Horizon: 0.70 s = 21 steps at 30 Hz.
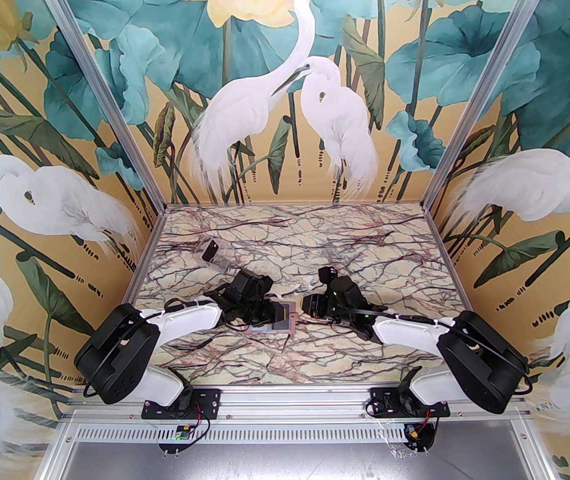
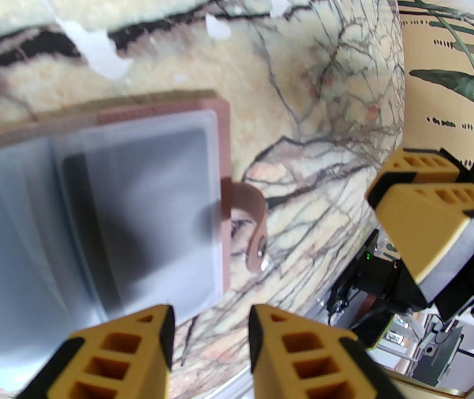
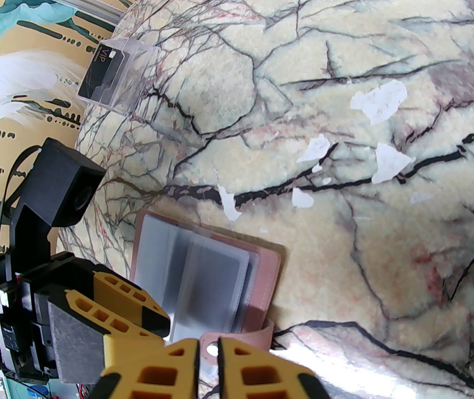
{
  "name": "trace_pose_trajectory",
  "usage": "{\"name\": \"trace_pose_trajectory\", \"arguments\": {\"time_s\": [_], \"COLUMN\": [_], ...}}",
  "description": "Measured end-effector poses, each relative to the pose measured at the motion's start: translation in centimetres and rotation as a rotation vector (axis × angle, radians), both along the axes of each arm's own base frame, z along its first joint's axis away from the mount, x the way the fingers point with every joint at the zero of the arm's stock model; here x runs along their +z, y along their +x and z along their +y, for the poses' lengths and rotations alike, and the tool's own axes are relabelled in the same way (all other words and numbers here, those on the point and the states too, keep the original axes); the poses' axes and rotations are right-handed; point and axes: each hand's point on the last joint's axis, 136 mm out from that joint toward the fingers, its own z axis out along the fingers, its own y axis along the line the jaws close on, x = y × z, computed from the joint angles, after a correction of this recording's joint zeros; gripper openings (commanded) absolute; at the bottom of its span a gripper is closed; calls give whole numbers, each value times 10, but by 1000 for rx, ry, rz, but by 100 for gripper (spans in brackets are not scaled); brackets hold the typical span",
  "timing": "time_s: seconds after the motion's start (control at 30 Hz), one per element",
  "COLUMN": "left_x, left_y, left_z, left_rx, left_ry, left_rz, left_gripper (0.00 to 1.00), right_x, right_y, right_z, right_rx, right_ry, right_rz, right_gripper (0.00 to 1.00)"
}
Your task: Put the credit cards into the card holder
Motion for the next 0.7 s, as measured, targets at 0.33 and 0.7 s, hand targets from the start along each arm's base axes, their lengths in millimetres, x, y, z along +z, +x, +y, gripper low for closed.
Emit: {"name": "trace_pose_trajectory", "arguments": {"time_s": [0.33,0.7], "left_x": [32,53], "left_y": [13,18], "left_z": [19,89], "left_rx": [85,266], "left_ry": [36,94], "left_rz": [-133,-204], "left_gripper": [37,44], "right_x": [-14,16], "right_y": [-3,-5], "right_z": [5,48], "right_rx": [32,136], "right_ry": [-5,10], "right_rz": [40,-22], "right_gripper": [26,29]}}
